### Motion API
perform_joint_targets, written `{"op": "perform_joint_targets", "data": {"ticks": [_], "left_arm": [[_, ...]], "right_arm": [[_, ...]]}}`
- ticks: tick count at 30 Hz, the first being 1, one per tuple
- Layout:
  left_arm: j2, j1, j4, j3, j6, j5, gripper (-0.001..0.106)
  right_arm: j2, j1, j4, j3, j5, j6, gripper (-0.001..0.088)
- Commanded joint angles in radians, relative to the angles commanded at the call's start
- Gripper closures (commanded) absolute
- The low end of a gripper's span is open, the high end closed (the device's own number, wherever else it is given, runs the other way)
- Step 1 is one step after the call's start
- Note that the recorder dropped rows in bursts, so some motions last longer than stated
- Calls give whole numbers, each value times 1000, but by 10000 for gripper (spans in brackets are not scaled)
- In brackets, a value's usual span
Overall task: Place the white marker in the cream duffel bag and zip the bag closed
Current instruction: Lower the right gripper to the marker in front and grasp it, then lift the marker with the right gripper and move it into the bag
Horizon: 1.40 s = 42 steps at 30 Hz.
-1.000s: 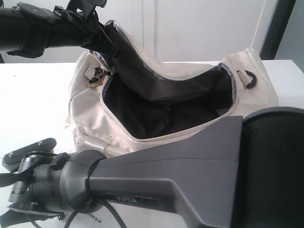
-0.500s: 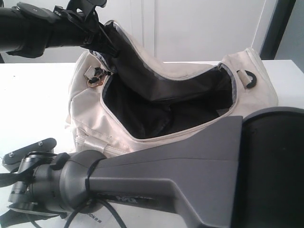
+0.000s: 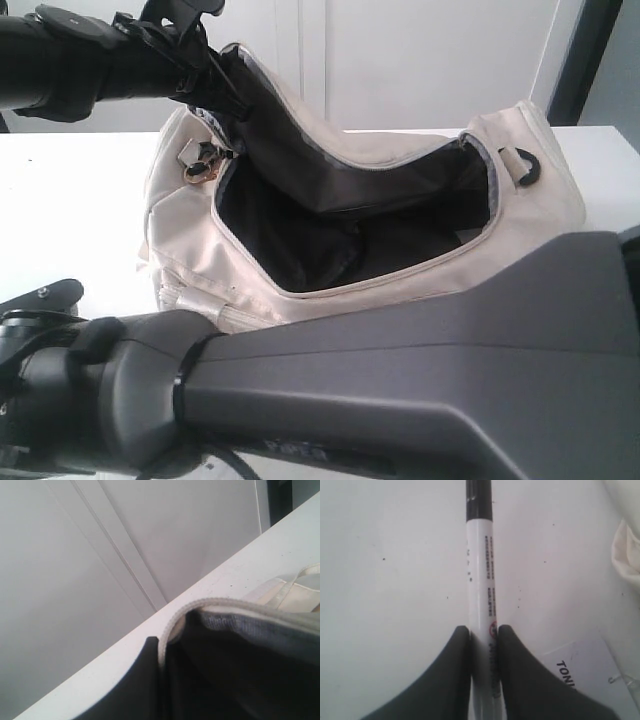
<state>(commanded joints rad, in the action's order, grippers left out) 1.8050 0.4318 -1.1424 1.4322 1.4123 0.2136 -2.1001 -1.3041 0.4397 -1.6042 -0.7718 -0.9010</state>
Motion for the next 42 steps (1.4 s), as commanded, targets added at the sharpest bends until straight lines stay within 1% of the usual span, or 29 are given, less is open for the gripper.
{"op": "perform_joint_targets", "data": {"ticks": [5,9,16,18,27,32,36,40,42], "left_arm": [[0,0,0,0,0,0,1053],[0,0,0,0,0,0,1053],[0,0,0,0,0,0,1053],[0,0,0,0,0,0,1053],[0,0,0,0,0,0,1053],[0,0,0,0,0,0,1053],[0,0,0,0,0,0,1053],[0,0,0,0,0,0,1053],[0,0,0,0,0,0,1053]], "right_arm": [[22,-21,2,0,-39,18,868],[36,-25,-7,0,-87,45,868],[65,-25,-109,2,-104,174,868],[75,-25,-126,17,-98,192,868],[169,-25,-128,154,-58,192,868],[254,-23,-135,234,-7,200,868],[331,-22,-135,290,-8,220,868],[404,-9,-135,342,0,227,868],[443,7,-129,362,0,236,868]]}}
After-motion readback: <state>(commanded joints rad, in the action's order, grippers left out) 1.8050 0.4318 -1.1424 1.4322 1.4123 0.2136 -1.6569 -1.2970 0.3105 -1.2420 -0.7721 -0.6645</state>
